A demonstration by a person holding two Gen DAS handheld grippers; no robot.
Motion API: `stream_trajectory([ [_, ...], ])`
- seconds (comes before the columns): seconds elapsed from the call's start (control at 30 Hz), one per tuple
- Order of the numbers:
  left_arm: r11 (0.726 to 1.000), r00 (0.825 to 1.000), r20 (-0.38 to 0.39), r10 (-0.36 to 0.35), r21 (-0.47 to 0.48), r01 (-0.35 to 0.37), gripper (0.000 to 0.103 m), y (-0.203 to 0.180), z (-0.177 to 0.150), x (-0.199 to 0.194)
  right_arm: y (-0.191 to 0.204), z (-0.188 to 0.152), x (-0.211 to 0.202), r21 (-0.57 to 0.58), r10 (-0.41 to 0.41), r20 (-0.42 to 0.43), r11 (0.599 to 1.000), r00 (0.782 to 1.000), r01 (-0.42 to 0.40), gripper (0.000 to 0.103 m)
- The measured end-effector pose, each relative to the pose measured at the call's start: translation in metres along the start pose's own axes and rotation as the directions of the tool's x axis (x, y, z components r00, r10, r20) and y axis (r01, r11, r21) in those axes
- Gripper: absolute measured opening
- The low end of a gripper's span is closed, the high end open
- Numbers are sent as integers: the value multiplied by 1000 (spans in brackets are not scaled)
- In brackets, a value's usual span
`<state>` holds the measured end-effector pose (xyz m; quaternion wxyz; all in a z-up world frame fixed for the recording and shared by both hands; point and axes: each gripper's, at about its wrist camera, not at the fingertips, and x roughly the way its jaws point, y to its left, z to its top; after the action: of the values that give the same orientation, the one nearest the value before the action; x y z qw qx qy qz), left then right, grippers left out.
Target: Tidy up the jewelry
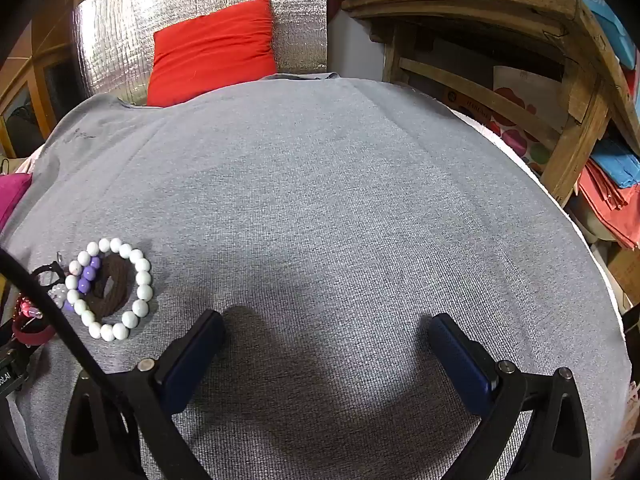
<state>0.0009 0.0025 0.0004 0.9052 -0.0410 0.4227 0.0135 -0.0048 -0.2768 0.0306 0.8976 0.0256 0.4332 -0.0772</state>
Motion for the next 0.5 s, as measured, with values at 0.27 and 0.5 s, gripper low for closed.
stream_trajectory([
  [0.27, 1000, 1000, 0, 4, 0, -4, 103, 0, 1, -1, 1, -1, -1, 4, -10, 3, 1000, 1000, 10, 103],
  [0.5, 999, 998, -60, 31, -32, -33, 103, -5, 2, -9, -5, -9, -11, 39, 21, -37, 999, 999, -20, 103],
])
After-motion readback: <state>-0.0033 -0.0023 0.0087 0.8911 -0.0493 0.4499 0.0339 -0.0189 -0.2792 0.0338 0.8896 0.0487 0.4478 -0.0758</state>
